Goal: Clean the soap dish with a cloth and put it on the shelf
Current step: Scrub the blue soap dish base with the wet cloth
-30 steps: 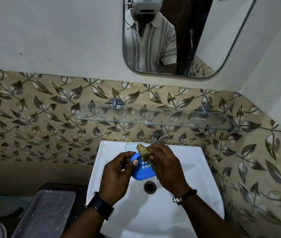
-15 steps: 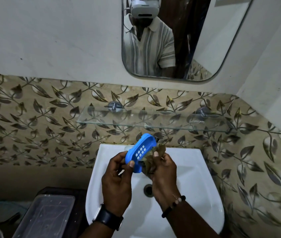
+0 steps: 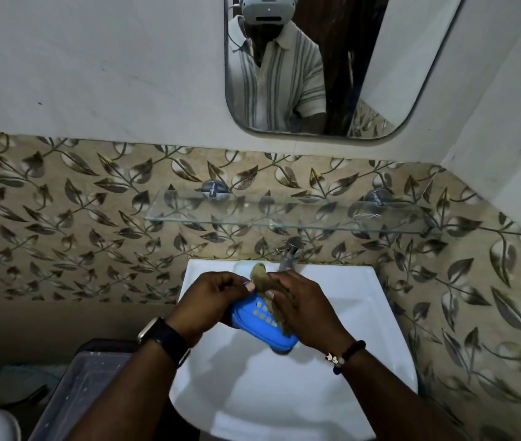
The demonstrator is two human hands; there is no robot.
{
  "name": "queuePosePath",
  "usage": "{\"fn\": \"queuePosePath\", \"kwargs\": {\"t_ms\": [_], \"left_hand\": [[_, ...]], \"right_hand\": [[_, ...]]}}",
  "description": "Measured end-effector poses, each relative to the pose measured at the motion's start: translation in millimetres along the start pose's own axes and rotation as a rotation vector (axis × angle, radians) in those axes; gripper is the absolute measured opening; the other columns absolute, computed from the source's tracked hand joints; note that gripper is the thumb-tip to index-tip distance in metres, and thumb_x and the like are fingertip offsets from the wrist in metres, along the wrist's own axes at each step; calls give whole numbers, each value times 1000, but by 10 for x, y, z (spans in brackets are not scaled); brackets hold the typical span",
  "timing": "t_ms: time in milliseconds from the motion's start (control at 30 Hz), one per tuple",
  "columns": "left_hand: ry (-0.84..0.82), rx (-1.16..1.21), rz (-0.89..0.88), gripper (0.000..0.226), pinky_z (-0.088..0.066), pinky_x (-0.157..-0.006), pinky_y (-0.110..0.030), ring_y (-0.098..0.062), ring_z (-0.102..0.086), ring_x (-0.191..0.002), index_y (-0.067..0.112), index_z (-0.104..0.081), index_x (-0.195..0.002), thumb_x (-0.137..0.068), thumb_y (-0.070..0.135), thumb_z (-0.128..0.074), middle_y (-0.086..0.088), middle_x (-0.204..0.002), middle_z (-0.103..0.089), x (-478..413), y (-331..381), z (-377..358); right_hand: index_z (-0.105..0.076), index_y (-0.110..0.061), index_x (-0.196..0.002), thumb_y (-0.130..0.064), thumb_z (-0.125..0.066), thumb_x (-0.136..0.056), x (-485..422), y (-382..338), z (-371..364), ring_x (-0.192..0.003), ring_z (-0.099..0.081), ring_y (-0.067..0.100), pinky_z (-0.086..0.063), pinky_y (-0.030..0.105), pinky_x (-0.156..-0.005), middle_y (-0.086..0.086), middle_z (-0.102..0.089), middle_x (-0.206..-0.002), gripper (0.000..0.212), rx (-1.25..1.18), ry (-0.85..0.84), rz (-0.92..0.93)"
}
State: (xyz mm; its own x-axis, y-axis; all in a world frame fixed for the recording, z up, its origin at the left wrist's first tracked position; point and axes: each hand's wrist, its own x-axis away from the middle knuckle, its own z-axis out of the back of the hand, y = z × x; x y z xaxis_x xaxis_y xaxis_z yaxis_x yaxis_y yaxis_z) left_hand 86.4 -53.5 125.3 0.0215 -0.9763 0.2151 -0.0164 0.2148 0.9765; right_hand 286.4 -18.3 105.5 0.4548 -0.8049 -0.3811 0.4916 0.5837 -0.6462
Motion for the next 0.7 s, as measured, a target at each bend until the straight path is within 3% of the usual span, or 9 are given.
{"fn": "queuePosePath", "kwargs": {"t_ms": [133,200,300,467,567,700], "left_hand": [[11,40,14,17,-60,-56,-34,-21,-73,-69,-4,-71,-104,-93,7,-68,-18,-88,-77,8,-84,-10],[67,123,18,18,-60,-59,-35,-21,-74,-74,-3,-70,-108,-94,9,-67,-20,-94,-77,11,-169,-74],[145,220,32,14,-59,-56,-32,-16,-74,-72,0,-69,-105,-95,9,-66,-14,-89,-77,47,-249,-187],[252,362,30,8,-60,-59,-31,-13,-73,-72,6,-68,-102,-96,10,-64,-4,-83,-78,111,-353,-321],[354,472,0,11,-60,-61,-30,-19,-70,-83,6,-65,-105,-96,12,-64,-4,-88,-76,103,-394,-381],[396,602,-35,24,-63,-69,-31,-29,-70,-96,0,-57,-118,-97,11,-61,-17,-106,-73,117,-394,-559]], "right_hand": [[-69,-29,-109,-28,-60,-97,66,29,7,-91,-64,4,-50,21,-81,-15,-70,-99,15,-54,69,-169],[-68,-27,-104,-35,-58,-97,101,41,-39,-83,-65,6,-52,27,-74,-12,-72,-90,15,-98,166,-313],[-68,-25,-95,-32,-60,-97,146,31,-174,-76,-66,8,-54,32,-71,-8,-72,-81,11,-199,360,-505],[-61,-17,-79,-40,-59,-97,171,75,-320,-70,-63,25,-55,41,-67,0,-68,-72,29,-278,659,-768],[-57,-10,-72,-35,-63,-96,143,31,-362,-62,-57,25,-53,40,-62,4,-65,-64,35,-426,737,-854],[-67,-7,-89,-22,-62,-99,112,-101,-470,-80,-73,29,-62,50,-75,12,-75,-85,19,-841,731,-921]]}}
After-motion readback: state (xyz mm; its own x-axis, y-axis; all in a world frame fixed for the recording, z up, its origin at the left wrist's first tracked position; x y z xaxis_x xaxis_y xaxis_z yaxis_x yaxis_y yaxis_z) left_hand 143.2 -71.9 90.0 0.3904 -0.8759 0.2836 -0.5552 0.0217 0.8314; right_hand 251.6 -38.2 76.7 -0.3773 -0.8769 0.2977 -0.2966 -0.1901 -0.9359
